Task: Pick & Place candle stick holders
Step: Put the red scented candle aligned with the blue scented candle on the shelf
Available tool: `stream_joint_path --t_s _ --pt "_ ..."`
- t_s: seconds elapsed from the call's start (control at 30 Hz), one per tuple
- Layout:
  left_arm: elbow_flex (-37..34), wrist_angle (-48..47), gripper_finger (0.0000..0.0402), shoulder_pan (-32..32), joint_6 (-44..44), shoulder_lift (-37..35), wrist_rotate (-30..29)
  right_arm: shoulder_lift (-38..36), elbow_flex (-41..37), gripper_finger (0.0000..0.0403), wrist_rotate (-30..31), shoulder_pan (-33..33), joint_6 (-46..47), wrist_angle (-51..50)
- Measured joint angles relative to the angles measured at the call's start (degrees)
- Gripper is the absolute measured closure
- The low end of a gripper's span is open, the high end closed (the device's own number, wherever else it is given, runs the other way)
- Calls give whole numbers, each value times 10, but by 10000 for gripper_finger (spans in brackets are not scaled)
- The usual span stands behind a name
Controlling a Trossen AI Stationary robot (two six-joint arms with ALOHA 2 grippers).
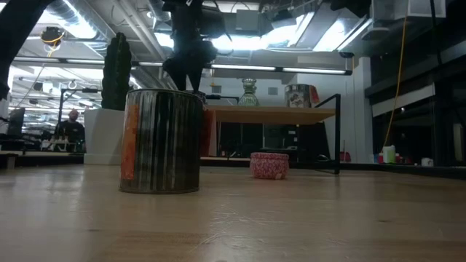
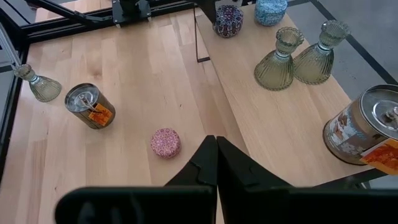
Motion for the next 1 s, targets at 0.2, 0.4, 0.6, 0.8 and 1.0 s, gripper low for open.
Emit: stream_joint_path --t_s 0.2,0.4,0.6,0.8,1.0 --pt "0 1 52 0 0 -28 -1 0 0 402 0 0 0 0" --pt "0 3 71 -12 10 -46 48 0 0 402 0 0 0 0" --pt "0 4 107 -37 41 -46 51 0 0 402 0 0 0 0" --pt "0 4 145 -59 88 -46 52 0 0 402 0 0 0 0" --pt "0 4 187 -65 119 -46 52 0 0 402 0 0 0 0"
